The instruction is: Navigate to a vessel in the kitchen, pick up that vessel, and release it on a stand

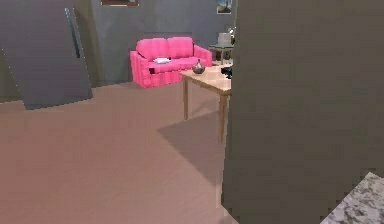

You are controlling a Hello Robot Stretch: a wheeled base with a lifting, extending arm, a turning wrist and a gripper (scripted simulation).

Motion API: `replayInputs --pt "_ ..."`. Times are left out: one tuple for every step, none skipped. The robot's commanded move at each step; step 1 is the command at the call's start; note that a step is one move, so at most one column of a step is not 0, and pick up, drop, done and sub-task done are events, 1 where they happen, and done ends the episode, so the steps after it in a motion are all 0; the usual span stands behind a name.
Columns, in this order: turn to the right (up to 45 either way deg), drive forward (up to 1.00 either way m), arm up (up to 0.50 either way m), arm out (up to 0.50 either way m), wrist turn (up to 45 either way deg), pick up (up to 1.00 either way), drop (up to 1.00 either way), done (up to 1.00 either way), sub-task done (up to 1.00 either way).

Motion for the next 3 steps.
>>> replayInputs --pt "0.0 0.00 0.00 0.00 -45.0 0.00 0.00 0.00 0.00" --pt "0.0 0.00 0.00 0.00 -45.0 0.00 0.00 0.00 0.00" --pt "0.0 0.00 0.00 0.00 -15.0 0.00 0.00 0.00 0.00"
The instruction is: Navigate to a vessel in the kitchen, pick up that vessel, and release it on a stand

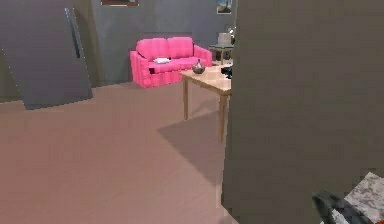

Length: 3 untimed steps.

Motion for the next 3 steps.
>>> replayInputs --pt "0.0 0.00 0.00 -0.20 0.0 0.00 0.00 0.00 0.00" --pt "-45.0 0.00 0.00 0.00 0.0 0.00 0.00 0.00 0.00" --pt "-39.0 0.00 0.00 0.00 0.0 0.00 0.00 0.00 0.00"
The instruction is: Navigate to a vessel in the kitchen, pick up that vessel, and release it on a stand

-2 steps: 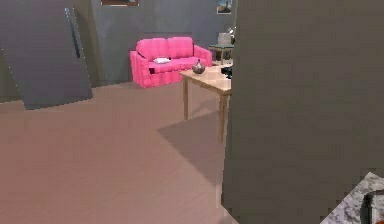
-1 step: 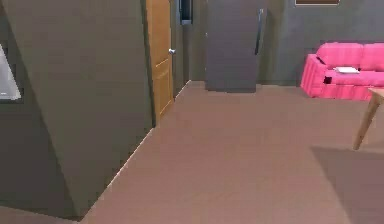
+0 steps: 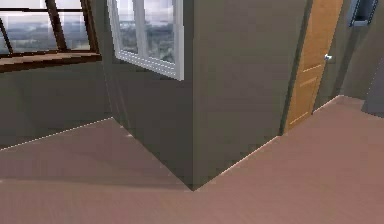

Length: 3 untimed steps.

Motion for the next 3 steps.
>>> replayInputs --pt "0.0 0.20 0.00 0.00 0.0 0.00 0.00 0.00 0.00" --pt "45.0 0.00 0.00 0.00 0.0 0.00 0.00 0.00 0.00" --pt "24.0 0.00 0.00 0.00 0.0 0.00 0.00 0.00 0.00"
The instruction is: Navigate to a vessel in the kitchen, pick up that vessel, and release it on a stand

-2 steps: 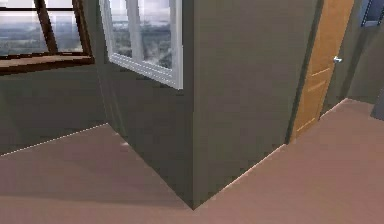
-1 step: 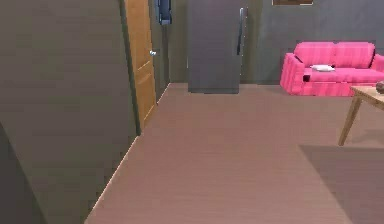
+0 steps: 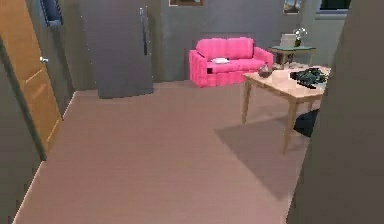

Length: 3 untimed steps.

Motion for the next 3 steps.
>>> replayInputs --pt "0.0 1.00 0.00 0.00 0.0 0.00 0.00 0.00 0.00" --pt "0.0 1.00 0.00 0.00 0.0 0.00 0.00 0.00 0.00" --pt "6.0 0.00 0.00 0.00 0.0 0.00 0.00 0.00 0.00"
